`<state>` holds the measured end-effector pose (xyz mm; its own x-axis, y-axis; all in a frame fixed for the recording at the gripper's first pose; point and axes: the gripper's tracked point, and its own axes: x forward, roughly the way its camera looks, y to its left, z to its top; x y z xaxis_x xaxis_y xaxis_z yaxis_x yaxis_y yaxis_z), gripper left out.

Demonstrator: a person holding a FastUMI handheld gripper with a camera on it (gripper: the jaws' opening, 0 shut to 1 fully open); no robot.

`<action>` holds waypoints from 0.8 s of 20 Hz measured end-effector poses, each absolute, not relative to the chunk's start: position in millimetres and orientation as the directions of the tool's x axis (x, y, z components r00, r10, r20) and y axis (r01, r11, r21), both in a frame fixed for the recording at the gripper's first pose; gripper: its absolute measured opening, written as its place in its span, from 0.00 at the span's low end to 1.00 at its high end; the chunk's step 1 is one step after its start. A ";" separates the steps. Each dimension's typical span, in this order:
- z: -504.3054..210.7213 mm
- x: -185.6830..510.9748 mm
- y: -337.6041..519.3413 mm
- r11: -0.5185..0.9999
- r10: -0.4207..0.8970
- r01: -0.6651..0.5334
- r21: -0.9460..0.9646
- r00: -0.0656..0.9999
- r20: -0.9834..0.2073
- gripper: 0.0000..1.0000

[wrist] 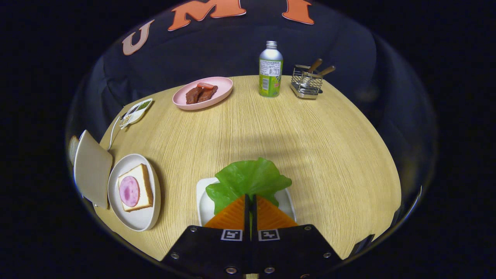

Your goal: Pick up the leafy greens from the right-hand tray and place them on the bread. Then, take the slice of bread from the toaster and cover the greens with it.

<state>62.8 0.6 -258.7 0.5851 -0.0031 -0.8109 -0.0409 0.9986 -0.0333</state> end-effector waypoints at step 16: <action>-171.1 66.2 71.7 0.984 0.048 -0.156 -0.088 0.704 -0.708 0.00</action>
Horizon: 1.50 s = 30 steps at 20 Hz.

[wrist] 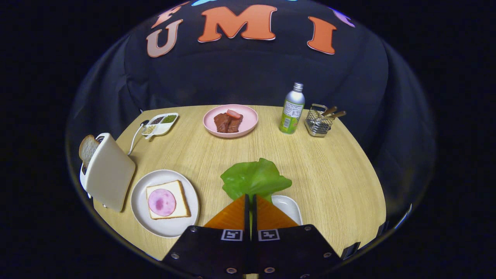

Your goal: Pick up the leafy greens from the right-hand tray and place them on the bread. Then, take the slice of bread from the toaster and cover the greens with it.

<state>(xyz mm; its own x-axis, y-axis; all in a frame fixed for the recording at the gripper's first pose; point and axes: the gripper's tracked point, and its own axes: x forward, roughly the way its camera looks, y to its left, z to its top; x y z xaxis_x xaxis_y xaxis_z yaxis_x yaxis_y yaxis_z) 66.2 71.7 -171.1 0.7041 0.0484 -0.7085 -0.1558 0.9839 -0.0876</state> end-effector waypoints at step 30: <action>-230.7 35.4 263.6 0.929 0.287 -0.364 0.068 0.593 -0.752 0.01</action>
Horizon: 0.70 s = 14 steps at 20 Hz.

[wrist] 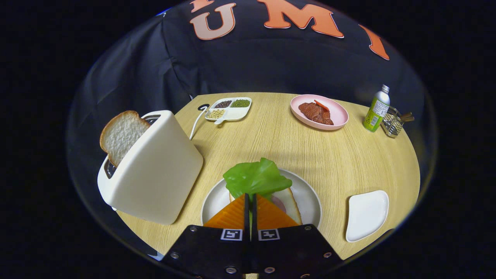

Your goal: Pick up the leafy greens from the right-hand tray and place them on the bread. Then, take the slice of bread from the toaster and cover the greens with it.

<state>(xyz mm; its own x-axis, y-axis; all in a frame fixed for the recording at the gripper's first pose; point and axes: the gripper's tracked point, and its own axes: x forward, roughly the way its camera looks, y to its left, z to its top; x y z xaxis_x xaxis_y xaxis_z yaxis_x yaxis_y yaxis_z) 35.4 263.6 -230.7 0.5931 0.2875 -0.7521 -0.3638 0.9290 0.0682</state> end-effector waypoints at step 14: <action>-232.0 47.5 243.6 0.943 0.222 -0.333 -0.006 0.644 -0.732 0.53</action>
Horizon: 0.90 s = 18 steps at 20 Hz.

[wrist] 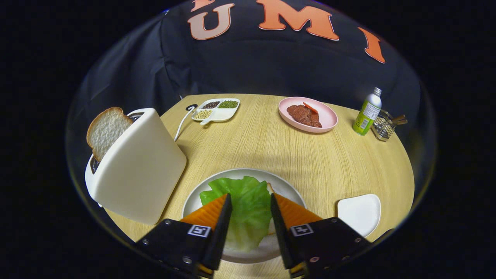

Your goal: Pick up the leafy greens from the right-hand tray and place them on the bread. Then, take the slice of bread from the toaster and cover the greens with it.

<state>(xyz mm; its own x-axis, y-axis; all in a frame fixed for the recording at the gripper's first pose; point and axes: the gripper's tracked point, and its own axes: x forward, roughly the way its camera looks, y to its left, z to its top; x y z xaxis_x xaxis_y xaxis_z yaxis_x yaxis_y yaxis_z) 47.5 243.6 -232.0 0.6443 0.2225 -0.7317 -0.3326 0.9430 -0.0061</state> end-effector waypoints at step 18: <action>-97.7 30.6 307.3 0.950 0.255 -0.312 0.009 0.759 -0.599 0.98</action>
<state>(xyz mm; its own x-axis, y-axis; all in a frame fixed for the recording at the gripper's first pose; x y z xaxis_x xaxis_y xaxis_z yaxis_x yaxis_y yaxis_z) 30.6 307.3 -97.7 0.7589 0.2550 -0.5992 -0.3123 0.9499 0.0087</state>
